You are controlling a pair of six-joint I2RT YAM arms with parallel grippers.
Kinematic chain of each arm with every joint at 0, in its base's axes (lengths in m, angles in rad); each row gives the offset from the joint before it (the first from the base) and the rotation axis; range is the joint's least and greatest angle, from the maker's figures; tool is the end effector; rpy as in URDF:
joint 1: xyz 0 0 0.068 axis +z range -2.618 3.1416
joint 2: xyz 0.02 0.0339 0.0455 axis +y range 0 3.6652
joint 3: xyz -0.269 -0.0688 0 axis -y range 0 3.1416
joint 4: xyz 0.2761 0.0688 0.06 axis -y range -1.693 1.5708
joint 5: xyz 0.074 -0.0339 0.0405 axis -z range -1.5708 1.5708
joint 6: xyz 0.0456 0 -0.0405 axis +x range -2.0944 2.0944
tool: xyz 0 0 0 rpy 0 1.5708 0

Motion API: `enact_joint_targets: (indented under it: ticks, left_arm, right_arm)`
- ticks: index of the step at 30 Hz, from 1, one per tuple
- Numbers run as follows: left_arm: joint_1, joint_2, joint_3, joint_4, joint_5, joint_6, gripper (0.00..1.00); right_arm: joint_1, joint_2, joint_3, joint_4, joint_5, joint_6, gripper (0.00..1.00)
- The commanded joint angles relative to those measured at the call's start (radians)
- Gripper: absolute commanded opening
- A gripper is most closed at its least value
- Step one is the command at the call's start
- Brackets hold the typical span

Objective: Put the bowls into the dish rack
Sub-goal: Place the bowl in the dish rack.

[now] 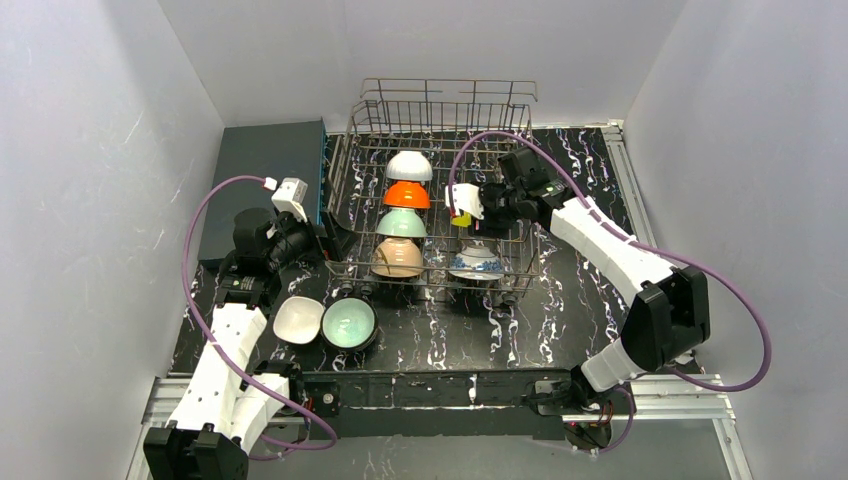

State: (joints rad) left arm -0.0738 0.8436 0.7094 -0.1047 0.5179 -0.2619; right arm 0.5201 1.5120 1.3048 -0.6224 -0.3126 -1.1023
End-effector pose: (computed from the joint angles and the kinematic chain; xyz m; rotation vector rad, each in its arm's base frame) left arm 0.2309 -0.0397 0.3101 0.2034 1.8224 -0.7045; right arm 0.3106 0.1941 0.2974 -1.8003 1.5116 0.0925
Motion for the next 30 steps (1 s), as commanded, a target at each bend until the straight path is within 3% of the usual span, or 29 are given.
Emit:
enact_joint_targets:
  ticks: [1,6,10,12,13,30]
  left_arm:
    - [0.005,0.004,-0.007,0.010,0.030,0.001,0.98]
    - [0.004,0.006,-0.007,0.010,0.028,0.002,0.98]
    - [0.004,0.007,-0.007,0.010,0.028,0.003,0.98]
    - [0.004,0.007,-0.007,0.010,0.029,0.004,0.98]
    - [0.005,0.007,-0.007,0.010,0.028,0.003,0.98]
    - [0.004,0.001,-0.007,0.008,0.026,0.007,0.98]
  right_arm:
    - [0.006,0.016,-0.016,0.011,-0.022,0.018,0.07]
    - [0.006,0.024,-0.010,0.002,-0.014,0.021,0.32]
    - [0.008,0.014,-0.009,0.006,-0.010,0.025,0.66]
    - [0.009,0.009,-0.009,0.008,-0.007,0.029,0.95]
    - [0.009,0.006,-0.007,0.007,-0.005,0.034,0.98]
    - [0.009,-0.118,-0.033,0.088,-0.094,0.093,0.99]
